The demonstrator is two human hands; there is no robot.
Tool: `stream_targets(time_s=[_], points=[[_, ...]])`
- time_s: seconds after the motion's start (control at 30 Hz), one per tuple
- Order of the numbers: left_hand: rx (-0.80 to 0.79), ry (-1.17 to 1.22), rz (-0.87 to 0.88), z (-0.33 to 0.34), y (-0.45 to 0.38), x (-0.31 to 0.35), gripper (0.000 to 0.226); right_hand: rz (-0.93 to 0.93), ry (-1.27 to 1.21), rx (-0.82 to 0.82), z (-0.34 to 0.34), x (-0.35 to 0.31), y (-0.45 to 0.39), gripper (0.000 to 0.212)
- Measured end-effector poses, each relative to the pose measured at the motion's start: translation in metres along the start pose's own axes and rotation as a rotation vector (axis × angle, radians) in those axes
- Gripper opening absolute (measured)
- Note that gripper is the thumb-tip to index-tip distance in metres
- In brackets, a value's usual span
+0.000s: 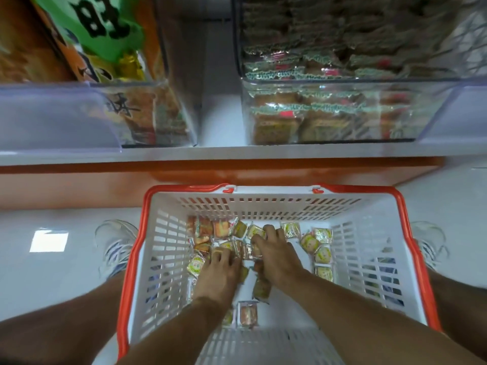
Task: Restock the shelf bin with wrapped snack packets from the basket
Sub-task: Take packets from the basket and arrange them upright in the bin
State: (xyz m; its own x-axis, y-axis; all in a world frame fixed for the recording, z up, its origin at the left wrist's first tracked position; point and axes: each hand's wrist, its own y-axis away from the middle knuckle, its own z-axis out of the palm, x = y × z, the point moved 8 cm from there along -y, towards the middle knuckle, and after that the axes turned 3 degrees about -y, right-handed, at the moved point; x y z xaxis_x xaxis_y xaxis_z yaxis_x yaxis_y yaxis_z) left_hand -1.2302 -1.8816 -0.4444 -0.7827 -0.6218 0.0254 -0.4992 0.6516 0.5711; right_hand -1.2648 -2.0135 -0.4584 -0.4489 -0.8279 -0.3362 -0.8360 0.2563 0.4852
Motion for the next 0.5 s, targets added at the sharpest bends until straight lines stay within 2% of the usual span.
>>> stream_targets(time_s=[0.07, 0.33, 0.43, 0.5], points=[[-0.061, 0.005, -0.008, 0.008, 0.002, 0.001, 0.072, 0.027, -0.023, 0.029, 0.002, 0.001, 0.007, 0.058], [-0.073, 0.089, 0.061, 0.008, 0.003, 0.002, 0.073, 0.012, -0.184, 0.122, 0.015, 0.009, 0.033, 0.043], [0.023, 0.256, 0.044, -0.008, 0.003, -0.001, 0.053, 0.022, -0.314, 0.102, 0.013, 0.015, 0.036, 0.045], [0.086, 0.436, -0.065, -0.022, 0.003, -0.007, 0.031, 0.033, -0.437, 0.065, 0.007, 0.014, 0.033, 0.042]])
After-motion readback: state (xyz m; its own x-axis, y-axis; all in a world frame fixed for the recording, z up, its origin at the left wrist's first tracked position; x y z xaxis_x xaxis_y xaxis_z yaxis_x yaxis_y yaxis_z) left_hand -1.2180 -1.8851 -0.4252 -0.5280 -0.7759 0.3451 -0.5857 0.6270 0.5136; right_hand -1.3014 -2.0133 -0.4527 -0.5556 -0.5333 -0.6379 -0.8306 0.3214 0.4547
